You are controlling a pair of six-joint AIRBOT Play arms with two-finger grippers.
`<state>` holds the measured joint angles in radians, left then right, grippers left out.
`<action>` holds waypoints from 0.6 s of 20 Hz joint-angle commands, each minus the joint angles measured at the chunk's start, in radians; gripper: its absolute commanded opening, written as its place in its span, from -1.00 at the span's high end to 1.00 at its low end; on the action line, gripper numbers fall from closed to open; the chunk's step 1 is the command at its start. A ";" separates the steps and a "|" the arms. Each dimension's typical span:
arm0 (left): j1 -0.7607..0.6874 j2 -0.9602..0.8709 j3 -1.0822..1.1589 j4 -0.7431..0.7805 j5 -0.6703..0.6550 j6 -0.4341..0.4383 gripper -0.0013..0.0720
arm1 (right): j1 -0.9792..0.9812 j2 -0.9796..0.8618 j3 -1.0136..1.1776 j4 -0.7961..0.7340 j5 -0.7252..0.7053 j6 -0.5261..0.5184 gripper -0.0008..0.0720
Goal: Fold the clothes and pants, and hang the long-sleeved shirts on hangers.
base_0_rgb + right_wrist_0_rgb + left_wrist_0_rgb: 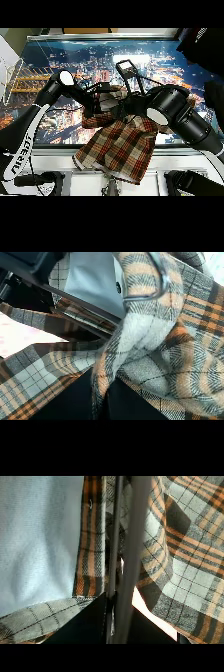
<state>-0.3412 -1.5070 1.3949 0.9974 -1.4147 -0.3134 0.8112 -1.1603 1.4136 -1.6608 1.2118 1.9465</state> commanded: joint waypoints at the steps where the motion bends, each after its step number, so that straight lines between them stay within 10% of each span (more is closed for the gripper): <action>1: 0.000 0.000 0.001 -0.005 0.001 -0.002 0.89 | 0.005 -0.002 0.001 0.004 -0.010 0.007 0.84; 2: 0.000 0.000 0.001 -0.005 0.001 -0.002 0.89 | 0.005 -0.002 0.001 0.005 -0.010 0.007 0.64; 4: 0.000 0.000 0.001 -0.005 0.001 -0.001 0.89 | 0.005 0.001 0.002 0.005 -0.010 0.006 -0.71; 12: 0.000 0.000 0.001 -0.004 0.002 -0.001 0.89 | -0.126 0.092 0.126 0.116 0.195 -0.182 -0.84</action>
<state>-0.3416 -1.5070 1.3956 0.9909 -1.4120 -0.3172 0.7498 -1.1023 1.4925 -1.6138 1.3083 1.8709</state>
